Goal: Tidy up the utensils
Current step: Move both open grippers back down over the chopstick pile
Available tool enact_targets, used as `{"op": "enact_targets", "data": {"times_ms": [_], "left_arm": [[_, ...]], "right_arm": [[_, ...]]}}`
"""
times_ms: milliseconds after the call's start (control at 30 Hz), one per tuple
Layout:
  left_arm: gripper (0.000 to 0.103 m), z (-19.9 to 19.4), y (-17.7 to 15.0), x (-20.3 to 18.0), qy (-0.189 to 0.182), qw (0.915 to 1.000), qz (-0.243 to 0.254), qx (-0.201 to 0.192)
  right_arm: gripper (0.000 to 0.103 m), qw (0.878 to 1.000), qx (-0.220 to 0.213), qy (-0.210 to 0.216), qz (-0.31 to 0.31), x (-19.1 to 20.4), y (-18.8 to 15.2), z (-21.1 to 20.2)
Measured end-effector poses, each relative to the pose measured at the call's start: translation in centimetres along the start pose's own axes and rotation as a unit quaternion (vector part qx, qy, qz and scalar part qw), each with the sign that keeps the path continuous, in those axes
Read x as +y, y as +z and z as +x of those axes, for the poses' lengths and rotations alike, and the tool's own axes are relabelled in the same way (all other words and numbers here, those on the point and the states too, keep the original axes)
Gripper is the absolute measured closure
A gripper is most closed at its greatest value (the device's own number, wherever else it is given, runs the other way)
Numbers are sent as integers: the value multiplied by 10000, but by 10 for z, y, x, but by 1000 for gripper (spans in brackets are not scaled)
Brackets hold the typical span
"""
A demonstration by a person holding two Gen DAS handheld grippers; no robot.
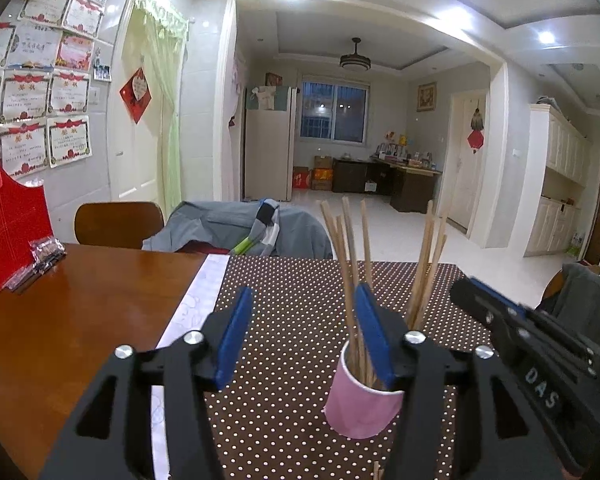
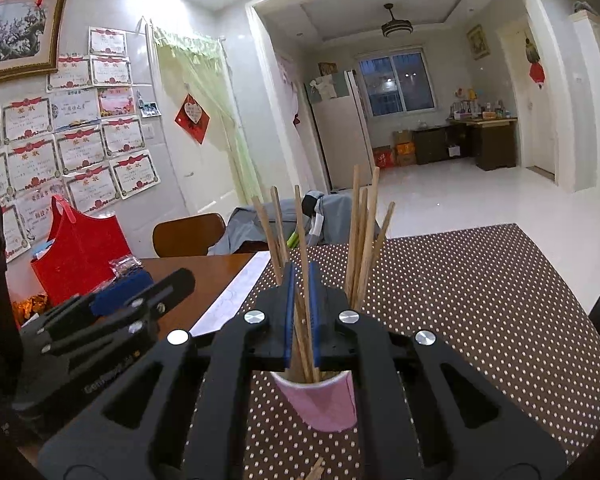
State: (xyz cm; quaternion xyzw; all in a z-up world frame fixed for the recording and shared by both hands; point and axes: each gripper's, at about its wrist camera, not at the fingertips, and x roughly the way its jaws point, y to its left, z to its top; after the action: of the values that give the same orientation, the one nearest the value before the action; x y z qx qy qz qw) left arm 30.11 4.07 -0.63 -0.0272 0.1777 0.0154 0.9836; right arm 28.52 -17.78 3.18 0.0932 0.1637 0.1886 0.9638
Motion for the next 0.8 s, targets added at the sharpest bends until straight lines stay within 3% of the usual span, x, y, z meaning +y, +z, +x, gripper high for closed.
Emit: {"op": "enact_targets", "data": {"times_ms": [333, 500, 600, 800], "left_arm": [[49, -37, -9, -19, -331, 9984, 394, 238], [48, -55, -30, -21, -534, 9945, 568, 703], [48, -59, -50, -19, -598, 9904, 585, 1099], [48, -53, -104, -16, -874, 9689, 586, 2238]], "right_arm": [[94, 9995, 171, -279, -24, -8, -7, -47], [64, 9987, 381, -346, -49, -7, -28, -70], [63, 9978, 561, -350, -25, -6, -44, -80], [58, 9937, 1035, -434, 31, -9, -81, -94]]}}
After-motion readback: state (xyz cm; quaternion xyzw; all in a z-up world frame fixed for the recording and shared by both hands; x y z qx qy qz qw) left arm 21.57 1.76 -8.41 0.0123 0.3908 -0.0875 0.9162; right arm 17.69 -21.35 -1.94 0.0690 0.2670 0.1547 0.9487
